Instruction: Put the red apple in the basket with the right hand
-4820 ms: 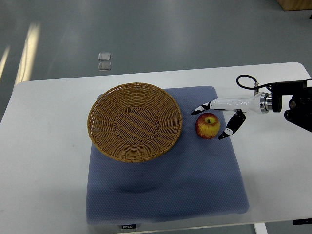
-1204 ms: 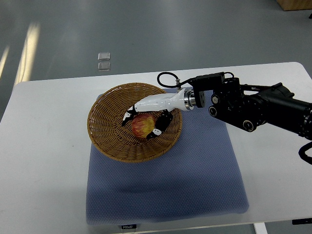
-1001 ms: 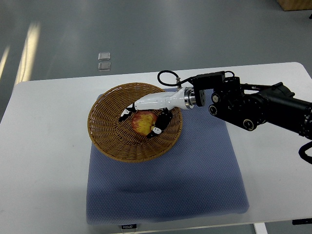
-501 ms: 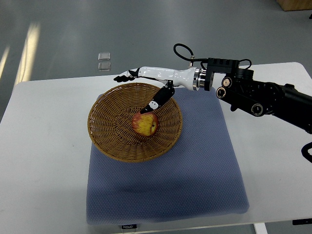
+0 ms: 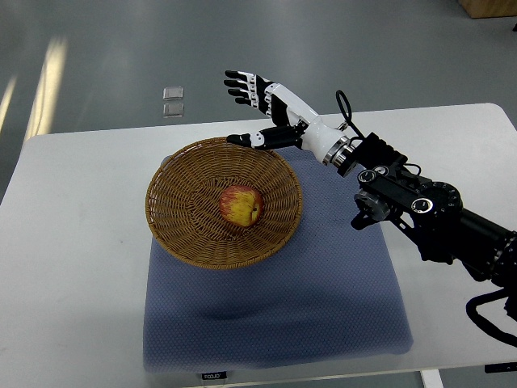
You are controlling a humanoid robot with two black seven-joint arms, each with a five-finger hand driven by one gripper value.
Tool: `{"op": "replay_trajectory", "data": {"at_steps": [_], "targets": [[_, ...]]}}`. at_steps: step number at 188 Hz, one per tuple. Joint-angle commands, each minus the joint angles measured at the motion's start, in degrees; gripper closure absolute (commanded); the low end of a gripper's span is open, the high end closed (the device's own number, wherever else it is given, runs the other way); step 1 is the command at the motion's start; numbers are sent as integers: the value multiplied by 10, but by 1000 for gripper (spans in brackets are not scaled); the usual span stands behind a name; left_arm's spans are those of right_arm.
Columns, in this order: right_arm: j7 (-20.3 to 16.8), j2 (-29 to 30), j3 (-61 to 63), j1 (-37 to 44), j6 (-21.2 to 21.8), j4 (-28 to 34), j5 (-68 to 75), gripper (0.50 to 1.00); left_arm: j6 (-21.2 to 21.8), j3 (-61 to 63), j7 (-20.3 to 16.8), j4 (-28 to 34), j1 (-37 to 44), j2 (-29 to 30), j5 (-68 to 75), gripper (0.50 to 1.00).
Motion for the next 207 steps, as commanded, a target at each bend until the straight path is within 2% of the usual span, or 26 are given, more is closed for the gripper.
{"op": "replay_trajectory", "data": {"at_steps": [1, 58, 67, 70, 94, 146, 207], "targets": [[-1, 0, 5, -3, -1, -16, 94, 587, 0, 1, 0, 0, 1, 0, 0, 500], [-1, -1, 8, -19, 0, -49, 332, 587, 0, 1, 0, 0, 1, 0, 0, 500], [-1, -1, 8, -19, 0, -49, 332, 587, 0, 1, 0, 0, 1, 0, 0, 500], [-3, -2, 10, -25, 1, -52, 377, 587, 0, 1, 0, 0, 1, 0, 0, 500], [-27, -2, 28, -32, 5, -65, 446, 587, 0, 1, 1, 0, 2, 0, 0, 500], [-25, 0, 75, -50, -6, -76, 469, 583, 0, 1, 1, 0, 1, 0, 0, 500], [-22, 1, 73, -52, -16, -98, 463, 579, -1, 1, 1, -1, 1, 0, 0, 500]]}}
